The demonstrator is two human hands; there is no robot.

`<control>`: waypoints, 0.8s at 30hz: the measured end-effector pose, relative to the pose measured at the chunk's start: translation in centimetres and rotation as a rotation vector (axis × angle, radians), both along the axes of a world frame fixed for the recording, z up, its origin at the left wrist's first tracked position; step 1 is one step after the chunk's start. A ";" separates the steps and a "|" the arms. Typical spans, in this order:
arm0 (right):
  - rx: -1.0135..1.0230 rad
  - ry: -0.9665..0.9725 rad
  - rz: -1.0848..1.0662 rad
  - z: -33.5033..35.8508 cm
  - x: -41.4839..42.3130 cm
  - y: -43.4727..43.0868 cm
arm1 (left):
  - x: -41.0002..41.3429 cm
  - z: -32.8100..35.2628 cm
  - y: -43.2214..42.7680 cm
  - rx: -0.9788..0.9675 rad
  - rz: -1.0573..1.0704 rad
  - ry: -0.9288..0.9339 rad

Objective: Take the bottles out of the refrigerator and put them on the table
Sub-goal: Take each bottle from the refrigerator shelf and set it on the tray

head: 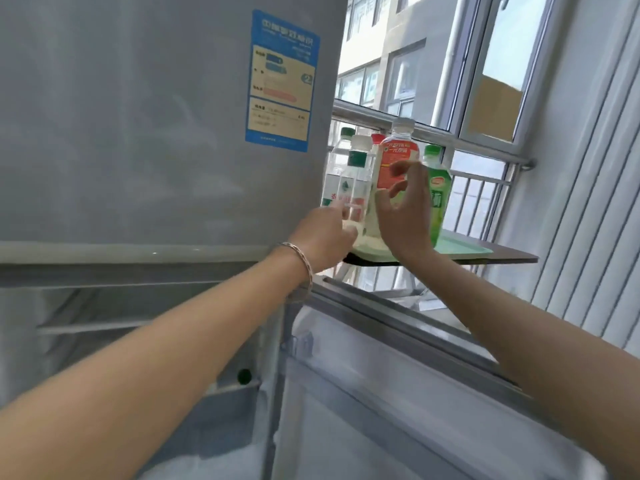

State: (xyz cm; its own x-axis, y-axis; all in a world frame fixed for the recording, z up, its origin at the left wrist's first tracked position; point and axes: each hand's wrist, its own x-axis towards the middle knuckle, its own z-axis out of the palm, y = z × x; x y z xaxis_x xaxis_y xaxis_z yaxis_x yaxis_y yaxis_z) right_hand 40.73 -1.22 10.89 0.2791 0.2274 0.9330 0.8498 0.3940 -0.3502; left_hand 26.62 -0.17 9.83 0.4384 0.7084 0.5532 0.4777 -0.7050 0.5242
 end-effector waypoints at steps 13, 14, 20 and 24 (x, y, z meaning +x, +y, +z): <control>-0.732 0.105 0.473 -18.8 -22.8 5.9 | -19.6 -15.1 4.1 -0.162 0.480 0.324; -0.798 0.100 0.476 -20.4 -23.5 6.8 | -20.3 -16.8 4.8 -0.206 0.512 0.340; -1.336 -0.296 0.455 -30.1 -25.3 13.7 | -23.6 -25.2 8.8 -0.436 0.663 0.353; -1.539 -0.497 0.381 -34.5 -25.0 16.6 | -25.1 -28.6 11.0 -0.480 0.707 0.331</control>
State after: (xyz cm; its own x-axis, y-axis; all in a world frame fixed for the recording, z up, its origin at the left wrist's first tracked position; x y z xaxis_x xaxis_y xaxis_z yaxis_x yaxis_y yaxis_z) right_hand 15.72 15.36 -23.63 -0.2416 0.9405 -0.2390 0.9326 0.1570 -0.3250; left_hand 1.55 10.82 -18.75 -0.1013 0.9934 0.0532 0.8929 0.0673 0.4453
